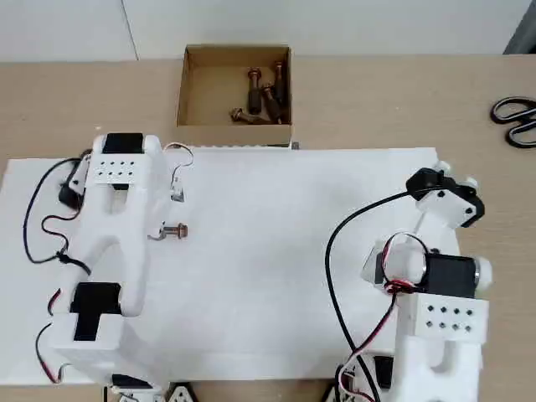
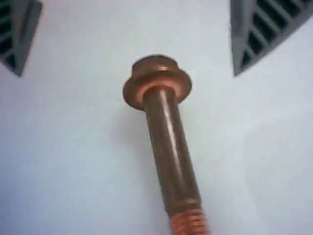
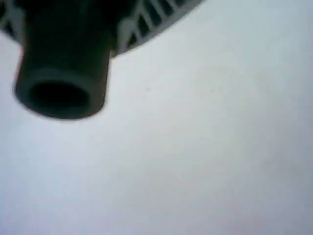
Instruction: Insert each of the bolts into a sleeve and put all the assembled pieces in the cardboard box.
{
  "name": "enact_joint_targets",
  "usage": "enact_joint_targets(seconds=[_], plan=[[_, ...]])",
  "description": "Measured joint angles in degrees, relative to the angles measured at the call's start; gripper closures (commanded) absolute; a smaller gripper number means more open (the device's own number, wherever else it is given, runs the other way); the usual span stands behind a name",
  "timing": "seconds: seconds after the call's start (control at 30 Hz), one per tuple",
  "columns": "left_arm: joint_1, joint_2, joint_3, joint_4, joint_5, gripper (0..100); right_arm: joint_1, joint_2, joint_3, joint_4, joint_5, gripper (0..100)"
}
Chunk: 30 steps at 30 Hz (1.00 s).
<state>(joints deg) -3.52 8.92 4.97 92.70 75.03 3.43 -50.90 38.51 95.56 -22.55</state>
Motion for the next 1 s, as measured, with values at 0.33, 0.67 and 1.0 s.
enact_joint_targets(seconds=[0.33, 0.67, 1.0], plan=[[-6.24, 0.0, -10.99, 5.71, -19.78, 74, 0.0, 0.0, 0.0, 0.0, 0.0, 99.6], [-7.47, 0.0, -11.78, 6.07, -53.8, 77, 0.0, 0.0, 0.0, 0.0, 0.0, 99.6], [-6.68, 0.0, -10.29, 6.07, -79.56, 84, 0.0, 0.0, 0.0, 0.0, 0.0, 99.6]])
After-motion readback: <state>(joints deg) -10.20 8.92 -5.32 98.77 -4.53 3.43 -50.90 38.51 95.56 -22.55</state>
